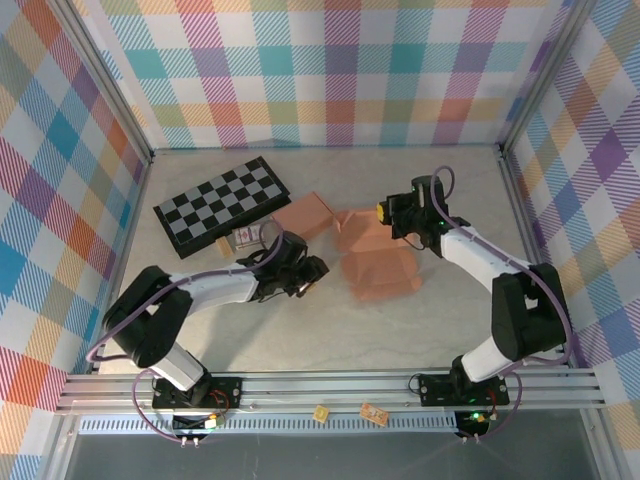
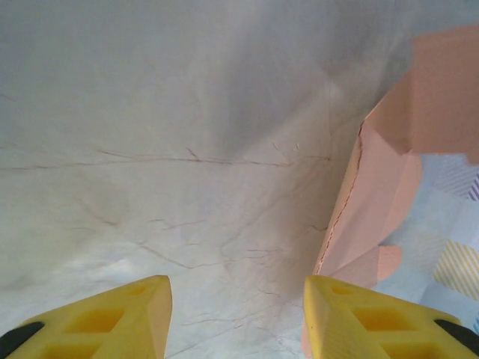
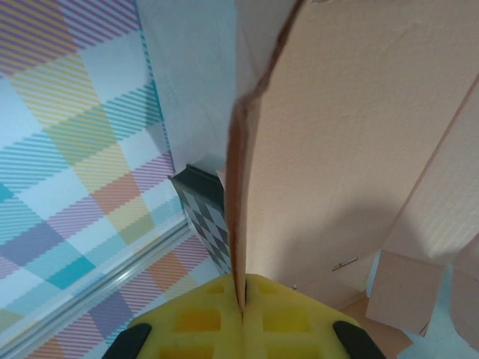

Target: Fold the paper box

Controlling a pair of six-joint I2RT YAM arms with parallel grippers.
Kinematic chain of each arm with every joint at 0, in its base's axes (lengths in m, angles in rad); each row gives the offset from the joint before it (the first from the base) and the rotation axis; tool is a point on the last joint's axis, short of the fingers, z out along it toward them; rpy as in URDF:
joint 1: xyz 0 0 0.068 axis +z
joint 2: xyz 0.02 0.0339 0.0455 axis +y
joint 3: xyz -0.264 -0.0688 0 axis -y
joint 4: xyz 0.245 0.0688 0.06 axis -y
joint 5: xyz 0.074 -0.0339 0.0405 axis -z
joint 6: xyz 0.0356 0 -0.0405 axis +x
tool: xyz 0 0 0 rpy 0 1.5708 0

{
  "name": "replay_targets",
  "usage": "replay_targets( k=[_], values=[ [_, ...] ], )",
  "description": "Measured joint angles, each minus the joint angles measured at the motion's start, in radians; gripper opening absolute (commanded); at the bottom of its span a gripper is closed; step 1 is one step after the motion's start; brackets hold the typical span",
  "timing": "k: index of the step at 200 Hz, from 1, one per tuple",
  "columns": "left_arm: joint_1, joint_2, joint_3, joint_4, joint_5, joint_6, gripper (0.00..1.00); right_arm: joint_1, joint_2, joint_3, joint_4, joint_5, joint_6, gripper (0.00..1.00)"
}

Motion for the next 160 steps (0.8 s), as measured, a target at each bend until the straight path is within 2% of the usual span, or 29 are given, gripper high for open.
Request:
replay_targets(
  k=[22, 58, 123, 160],
  values=[
    [0.049, -0.056, 0.005, -0.057, -0.013, 0.054, 0.45, 0.014, 0.010, -0.036, 0.072, -0.026, -0.034, 0.00],
    [0.095, -0.061, 0.026, -0.066, 0.001, 0.149, 0.42, 0.023, 0.039, -0.123, 0.234, -0.091, -0.096, 0.00],
    [0.145, -0.034, 0.045, 0.092, 0.062, 0.257, 0.38, 0.024, 0.101, -0.218, 0.560, -0.216, -0.183, 0.00],
    [0.162, -0.031, 0.051, 0.096, 0.066, 0.307, 0.38, 0.024, 0.198, -0.218, 0.720, -0.275, -0.193, 0.00]
  ],
)
